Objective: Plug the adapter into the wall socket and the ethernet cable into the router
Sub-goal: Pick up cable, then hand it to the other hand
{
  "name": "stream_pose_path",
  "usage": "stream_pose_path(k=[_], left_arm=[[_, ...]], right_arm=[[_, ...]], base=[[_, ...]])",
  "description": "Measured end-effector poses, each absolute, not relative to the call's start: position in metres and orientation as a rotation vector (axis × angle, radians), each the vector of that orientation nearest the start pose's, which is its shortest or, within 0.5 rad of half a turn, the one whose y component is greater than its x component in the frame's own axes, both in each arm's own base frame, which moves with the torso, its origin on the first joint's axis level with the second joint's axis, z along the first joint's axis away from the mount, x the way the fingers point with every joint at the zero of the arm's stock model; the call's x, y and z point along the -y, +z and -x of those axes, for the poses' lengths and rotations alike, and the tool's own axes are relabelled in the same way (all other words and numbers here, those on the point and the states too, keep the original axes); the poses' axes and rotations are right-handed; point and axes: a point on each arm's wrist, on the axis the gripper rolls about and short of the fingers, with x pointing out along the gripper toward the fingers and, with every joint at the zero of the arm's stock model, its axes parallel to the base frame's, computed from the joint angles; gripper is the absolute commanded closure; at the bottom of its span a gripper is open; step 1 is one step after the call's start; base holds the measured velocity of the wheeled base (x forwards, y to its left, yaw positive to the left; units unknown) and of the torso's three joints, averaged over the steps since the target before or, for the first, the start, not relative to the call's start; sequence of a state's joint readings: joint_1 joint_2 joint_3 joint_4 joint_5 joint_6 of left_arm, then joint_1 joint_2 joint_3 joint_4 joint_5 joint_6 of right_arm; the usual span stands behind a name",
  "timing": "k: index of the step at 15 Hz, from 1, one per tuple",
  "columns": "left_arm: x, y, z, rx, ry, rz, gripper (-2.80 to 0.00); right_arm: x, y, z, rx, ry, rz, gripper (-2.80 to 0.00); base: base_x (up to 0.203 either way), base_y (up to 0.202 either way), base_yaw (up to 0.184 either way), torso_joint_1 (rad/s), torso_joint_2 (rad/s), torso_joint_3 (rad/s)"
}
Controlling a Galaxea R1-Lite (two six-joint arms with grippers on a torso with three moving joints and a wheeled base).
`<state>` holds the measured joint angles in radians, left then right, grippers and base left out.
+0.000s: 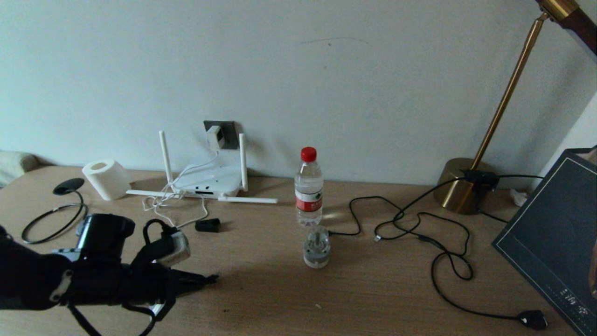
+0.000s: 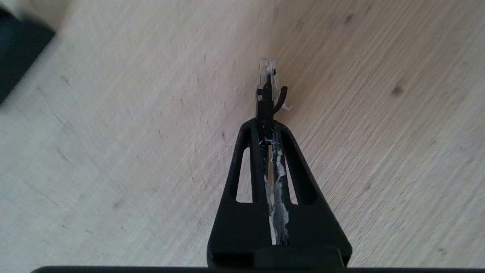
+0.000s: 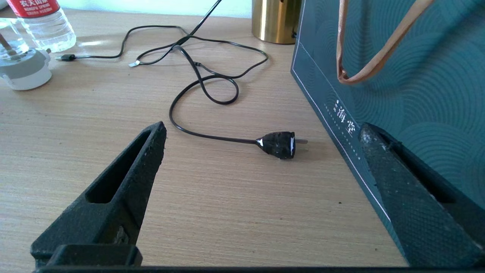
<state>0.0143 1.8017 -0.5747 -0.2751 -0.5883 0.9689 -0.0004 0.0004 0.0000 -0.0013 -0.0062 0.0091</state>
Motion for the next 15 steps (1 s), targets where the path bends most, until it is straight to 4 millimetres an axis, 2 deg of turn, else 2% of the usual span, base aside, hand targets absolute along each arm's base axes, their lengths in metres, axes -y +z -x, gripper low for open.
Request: stream_pose_path(k=[3, 7, 9, 12, 15], left_arm=[[0.033, 0.108, -0.264, -0.42, -0.931, -0.684, 0.0], [0.08, 0.185, -0.287, -0.172, -0.842, -0.875, 0.0], [0.1, 0.218, -0.289, -0.104, -0.816, -0.969, 0.0], [0.111, 0.238, -0.291, 0.013, -0.764, -1.085, 0.0], [0.115, 0.243, -0.298, 0.12, -0.704, -1.07, 0.0]], right_arm=[[0.0, 0.076, 0.023, 0.001, -0.007, -0.009, -2.8], [0.0, 0.076, 0.023, 0.001, -0.006, -0.009, -2.8], [0.0, 0.076, 0.023, 0.001, -0.007, -0.009, -2.8], [0.0, 0.076, 0.023, 0.001, -0.004, 0.009, -2.8], [0.0, 0.076, 0.023, 0.002, -0.006, 0.008, -2.8]], base=[[0.0, 0.0, 0.0, 0.0, 0.0, 0.0], [0.0, 0.0, 0.0, 0.0, 0.0, 0.0], [0.0, 0.0, 0.0, 0.0, 0.0, 0.0], [0.0, 0.0, 0.0, 0.0, 0.0, 0.0], [0.0, 0.0, 0.0, 0.0, 0.0, 0.0]])
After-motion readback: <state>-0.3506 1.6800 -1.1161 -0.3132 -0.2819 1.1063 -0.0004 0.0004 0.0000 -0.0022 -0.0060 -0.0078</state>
